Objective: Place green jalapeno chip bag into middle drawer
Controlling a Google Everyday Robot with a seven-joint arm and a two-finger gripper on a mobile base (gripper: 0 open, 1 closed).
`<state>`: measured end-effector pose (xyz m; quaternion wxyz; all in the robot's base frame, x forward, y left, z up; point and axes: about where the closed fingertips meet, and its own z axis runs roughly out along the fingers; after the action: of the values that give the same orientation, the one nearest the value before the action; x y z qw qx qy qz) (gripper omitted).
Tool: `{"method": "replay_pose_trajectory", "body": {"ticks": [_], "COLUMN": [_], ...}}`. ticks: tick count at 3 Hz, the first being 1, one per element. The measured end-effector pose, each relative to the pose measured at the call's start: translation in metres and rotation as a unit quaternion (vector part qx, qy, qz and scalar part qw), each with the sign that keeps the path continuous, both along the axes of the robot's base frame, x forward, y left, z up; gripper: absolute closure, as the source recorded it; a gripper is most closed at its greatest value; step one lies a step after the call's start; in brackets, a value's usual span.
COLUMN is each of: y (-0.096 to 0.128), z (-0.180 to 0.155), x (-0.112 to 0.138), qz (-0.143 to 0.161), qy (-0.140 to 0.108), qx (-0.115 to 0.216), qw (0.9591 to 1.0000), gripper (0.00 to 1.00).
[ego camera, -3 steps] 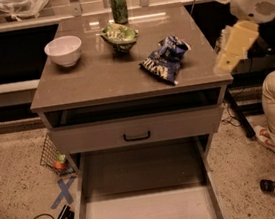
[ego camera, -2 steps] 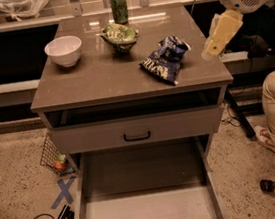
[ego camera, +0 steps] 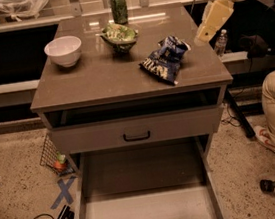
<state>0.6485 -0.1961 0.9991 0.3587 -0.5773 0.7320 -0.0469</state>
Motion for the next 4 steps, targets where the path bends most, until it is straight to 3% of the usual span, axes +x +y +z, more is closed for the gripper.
{"method": "replay_pose_trajectory", "body": {"ticks": [1,2,3,4], "y": [0.021,0.062,0.095,0.126], "z": [-0.011,-0.022,-0.023,-0.036], "x": [0.040,0.123,0.175,0.200], "qz": [0.014,0.028,0.030,0.030], "qy": [-0.029,-0.066,-0.085,-0.074], "qx": [0.040,0.096,0.133,0.150], "qw": [0.9987,0.9929,0.9871,0.9854], "gripper": [0.00,0.00,0.00,0.00]}}
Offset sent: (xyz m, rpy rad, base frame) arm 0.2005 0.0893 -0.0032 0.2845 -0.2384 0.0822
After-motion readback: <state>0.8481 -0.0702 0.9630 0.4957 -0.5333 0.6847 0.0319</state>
